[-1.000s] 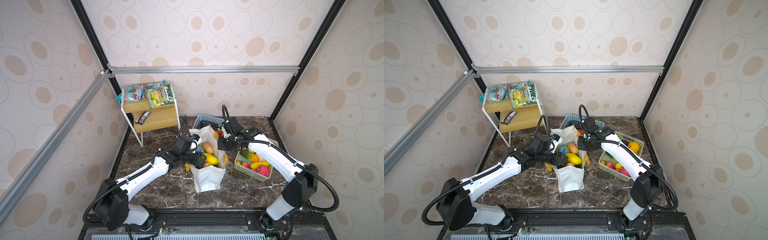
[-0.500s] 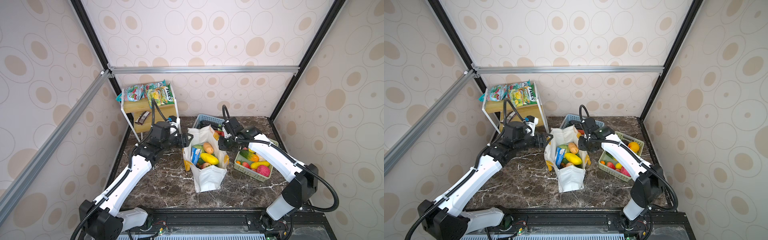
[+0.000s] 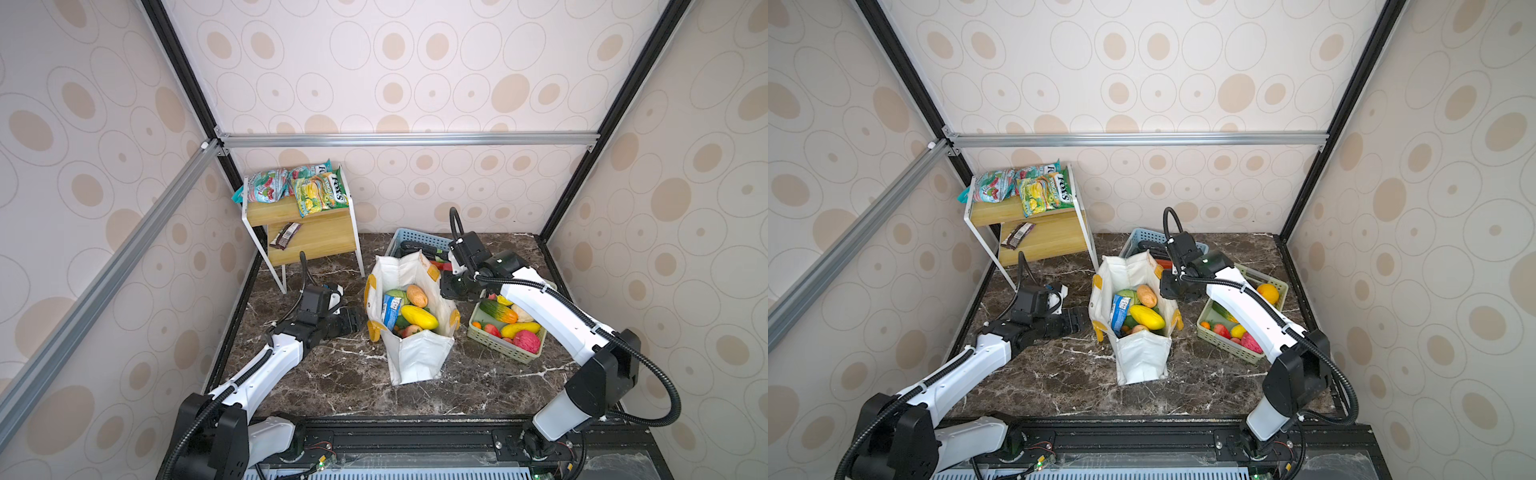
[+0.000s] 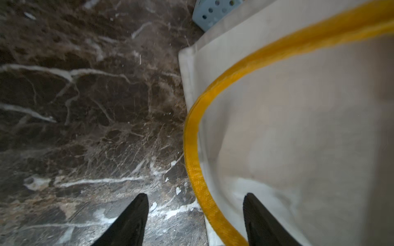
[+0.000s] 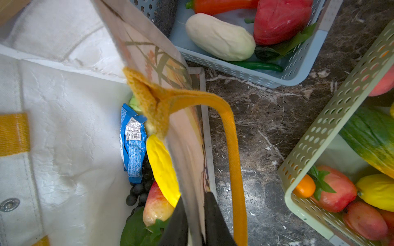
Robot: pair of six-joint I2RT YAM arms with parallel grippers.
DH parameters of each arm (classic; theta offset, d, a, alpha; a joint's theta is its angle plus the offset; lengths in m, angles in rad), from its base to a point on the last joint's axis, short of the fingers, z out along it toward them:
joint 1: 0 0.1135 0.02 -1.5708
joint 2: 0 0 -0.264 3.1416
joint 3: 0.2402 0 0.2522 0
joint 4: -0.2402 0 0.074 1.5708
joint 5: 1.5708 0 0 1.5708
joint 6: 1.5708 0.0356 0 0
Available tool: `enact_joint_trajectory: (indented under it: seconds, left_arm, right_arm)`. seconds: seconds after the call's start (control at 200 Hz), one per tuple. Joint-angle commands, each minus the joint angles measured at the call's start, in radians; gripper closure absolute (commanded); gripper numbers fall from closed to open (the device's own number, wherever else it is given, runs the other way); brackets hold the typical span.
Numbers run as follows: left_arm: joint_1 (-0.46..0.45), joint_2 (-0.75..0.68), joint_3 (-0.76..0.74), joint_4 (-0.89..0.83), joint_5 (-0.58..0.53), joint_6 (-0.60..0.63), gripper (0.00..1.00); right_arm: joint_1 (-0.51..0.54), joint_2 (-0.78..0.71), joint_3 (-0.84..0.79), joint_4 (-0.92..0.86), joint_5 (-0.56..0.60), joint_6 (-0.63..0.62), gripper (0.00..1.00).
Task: Place the food into the grocery bag and tie it
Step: 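Grasp the yellow handle nearest the left gripper with the left gripper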
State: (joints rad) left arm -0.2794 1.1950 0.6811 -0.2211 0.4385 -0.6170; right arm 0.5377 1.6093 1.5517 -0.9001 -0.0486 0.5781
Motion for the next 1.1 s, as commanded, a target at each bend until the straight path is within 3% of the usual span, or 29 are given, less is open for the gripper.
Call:
enact_joint_trajectory:
  seconds: [0.0,0.31,0.58,0.685,0.865,1.005,1.095]
  left_arm:
    - [0.0,0.014,-0.027,0.122,0.057,-0.023,0.29]
    - [-0.023,0.12,-0.101,0.305,0.075,-0.081,0.31]
    - [-0.048,0.237,-0.109,0.463,0.096,-0.142,0.43]
    - [-0.059,0.266,-0.112,0.496,0.104,-0.156,0.53]
    - [-0.06,0.264,-0.118,0.509,0.104,-0.155,0.83]
    - [-0.058,0.249,-0.105,0.443,0.083,-0.123,1.0]
    - [-0.05,0.246,-0.1,0.417,0.076,-0.111,1.0]
  right_arm:
    - [-0.008,-0.025,-0.003,-0.028,0.01,-0.01,0.82]
    - [-0.01,-0.014,0.007,-0.027,0.0,-0.009,0.82]
    - [-0.01,-0.014,0.006,-0.028,-0.005,-0.006,0.82]
    - [-0.01,-0.014,0.007,-0.028,-0.005,-0.003,0.82]
    - [-0.01,-0.016,0.016,-0.038,-0.003,-0.007,0.81]
    - [-0.022,-0.033,0.054,-0.088,0.009,-0.037,0.68]
    - [-0.044,-0.053,0.101,-0.137,0.015,-0.061,0.59]
